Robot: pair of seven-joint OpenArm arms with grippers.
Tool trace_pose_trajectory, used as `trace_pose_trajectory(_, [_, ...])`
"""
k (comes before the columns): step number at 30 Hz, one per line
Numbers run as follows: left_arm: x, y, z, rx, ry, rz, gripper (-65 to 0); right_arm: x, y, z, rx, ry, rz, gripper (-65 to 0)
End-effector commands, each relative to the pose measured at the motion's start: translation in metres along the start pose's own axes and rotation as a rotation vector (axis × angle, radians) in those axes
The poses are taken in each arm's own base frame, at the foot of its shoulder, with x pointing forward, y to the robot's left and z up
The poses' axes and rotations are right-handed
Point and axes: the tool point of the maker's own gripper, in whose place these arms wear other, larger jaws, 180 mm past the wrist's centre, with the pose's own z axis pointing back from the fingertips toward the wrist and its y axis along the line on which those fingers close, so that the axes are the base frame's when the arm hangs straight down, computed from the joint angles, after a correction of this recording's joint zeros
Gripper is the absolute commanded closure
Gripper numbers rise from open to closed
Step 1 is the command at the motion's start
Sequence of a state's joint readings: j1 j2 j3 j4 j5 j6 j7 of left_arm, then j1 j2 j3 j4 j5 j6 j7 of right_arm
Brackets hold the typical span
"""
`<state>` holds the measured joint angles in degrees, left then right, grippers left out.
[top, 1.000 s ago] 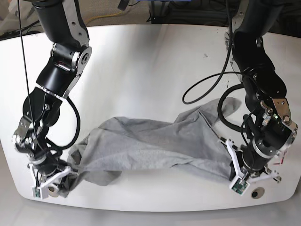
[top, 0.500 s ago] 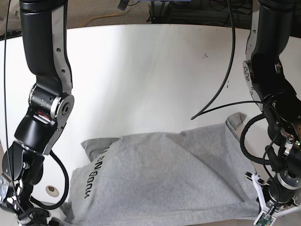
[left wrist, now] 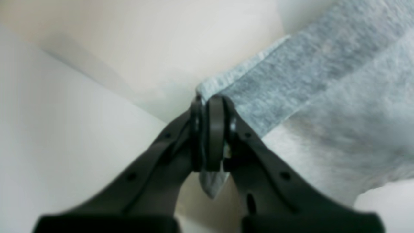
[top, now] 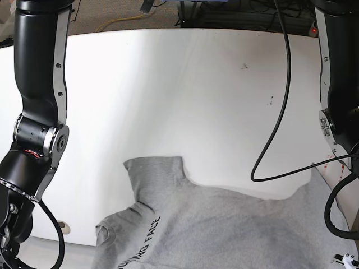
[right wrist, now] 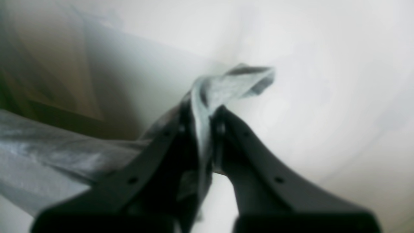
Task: Fold the T-shirt properly
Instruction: 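Lay the stretched shirt flat, dragging both grippers back across the table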
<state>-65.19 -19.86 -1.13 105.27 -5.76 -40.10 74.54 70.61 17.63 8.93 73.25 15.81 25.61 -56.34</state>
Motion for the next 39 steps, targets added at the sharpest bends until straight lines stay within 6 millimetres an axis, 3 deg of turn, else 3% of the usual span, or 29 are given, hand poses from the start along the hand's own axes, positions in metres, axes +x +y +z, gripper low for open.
trace_pose_trajectory(1, [0.01,0.012,0.005,0.035,-0.025,-0.007,-0.3,0.028,-0.009,0.016,-0.036,-0.072,0.028,-0.2])
trace_pose_trajectory(5, [-0.005,-0.004,0.001,0.002,0.044,-0.026,-0.3,0.006,-0.011,0.028,-0.066,-0.053,0.074,-0.2])
trace_pose_trajectory(8, [-0.007,-0.02,0.007,-0.008,0.056,-0.072,-0.3,-0.023,-0.006,0.036,-0.077,-0.023,0.109,-0.2])
trace_pose_trajectory(13, [-0.024,-0.064,0.015,-0.076,0.08,-0.132,-0.3,-0.075,-0.006,0.057,-0.105,0.027,0.112,-0.2])
trace_pose_trajectory(15, [-0.045,-0.098,0.015,-0.151,0.121,-0.155,-0.3,-0.097,-0.003,0.066,-0.111,0.052,0.116,-0.2])
trace_pose_trajectory(22, [-0.108,-0.167,0.025,-0.322,0.254,-0.176,-0.3,-0.166,0.011,0.1,-0.128,0.137,0.083,-0.2])
trace_pose_trajectory(28, [-0.166,-0.219,0.051,-0.463,0.384,-0.199,-0.1,-0.233,0.033,0.136,-0.124,0.253,0.034,-0.2])
trace_pose_trajectory(34, [-0.227,-0.251,0.088,-0.568,0.53,-0.204,-0.1,-0.295,0.049,0.169,-0.135,0.377,-0.069,-0.2])
trace_pose_trajectory(39, [-0.274,-0.264,0.123,-0.647,0.617,-0.257,-0.1,-0.339,0.053,0.2,-0.181,0.47,-0.176,-0.2])
